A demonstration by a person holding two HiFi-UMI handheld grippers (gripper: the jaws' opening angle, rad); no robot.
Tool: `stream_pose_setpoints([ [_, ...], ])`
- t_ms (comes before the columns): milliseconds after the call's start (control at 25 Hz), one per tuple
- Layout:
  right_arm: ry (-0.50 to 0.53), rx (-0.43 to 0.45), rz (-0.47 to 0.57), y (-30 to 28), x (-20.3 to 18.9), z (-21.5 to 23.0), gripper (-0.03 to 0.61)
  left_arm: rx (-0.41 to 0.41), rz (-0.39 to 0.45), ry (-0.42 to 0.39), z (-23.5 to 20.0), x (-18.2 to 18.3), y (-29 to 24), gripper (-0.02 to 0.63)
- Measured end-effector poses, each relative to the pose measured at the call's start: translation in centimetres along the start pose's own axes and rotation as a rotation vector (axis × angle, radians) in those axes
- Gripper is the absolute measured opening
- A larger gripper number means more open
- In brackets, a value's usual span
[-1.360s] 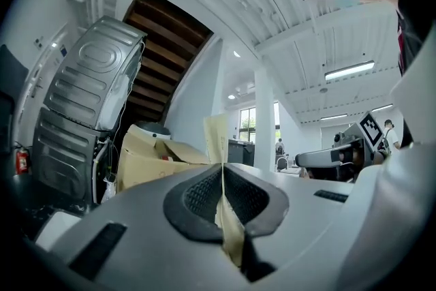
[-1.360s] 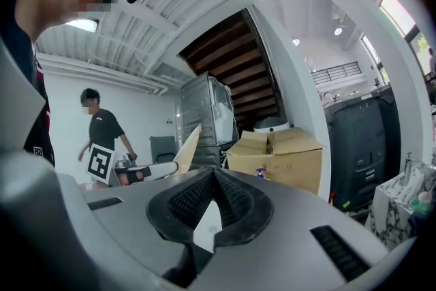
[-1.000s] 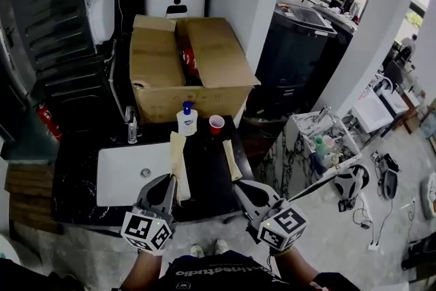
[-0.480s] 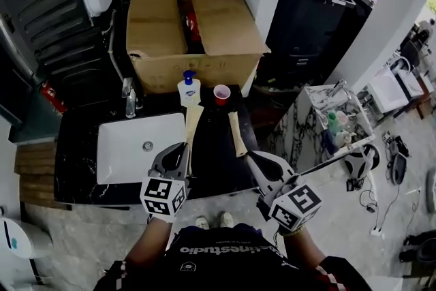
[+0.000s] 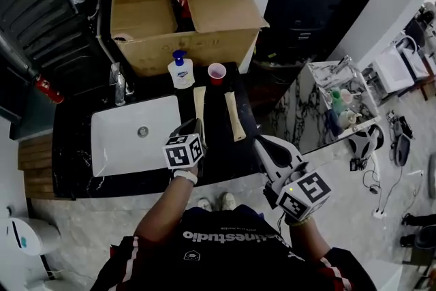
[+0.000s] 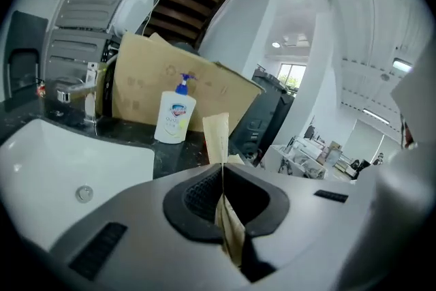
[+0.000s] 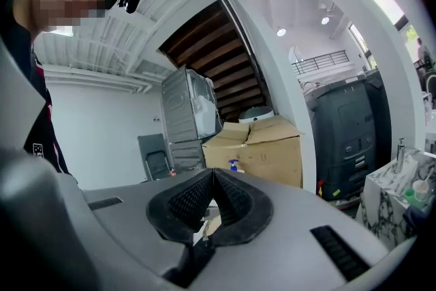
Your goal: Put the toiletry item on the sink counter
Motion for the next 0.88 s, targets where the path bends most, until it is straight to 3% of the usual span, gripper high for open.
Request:
stream_pose_setpoints([
  [160,-0.032,0.015,0.055,-0.5,0.1,0.6,0.038,0.032,-0.091,0.027,0.0,-1.8,-3.7,0.017],
  [400,-0.041,0.005,0.031,-0.9,-0.1,1.7,0.038,0.113,-0.189,0.112,-0.1,-3.2,-6.5,0.017],
  [680,-0.054,0.004,0.027,-1.1,-0.2,2.0,0.038,0.164,-0.226,0.095,0.2,-3.7,-8.3,0.018],
  [880,-0.052,0.004,0.036,-0.7,0.1,2.3,0.038,0.154,-0.225,0.119,0.9,-3.9,-8.3,0.040],
])
Point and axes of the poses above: the fingertips, and each gripper's own axes: y backward along the fingers, z to its right, x out of its top, the point moved 10 cm from there along y, backward along the fingers, and after that the axes turned 9 degrees about x, right-handed, at the moved point
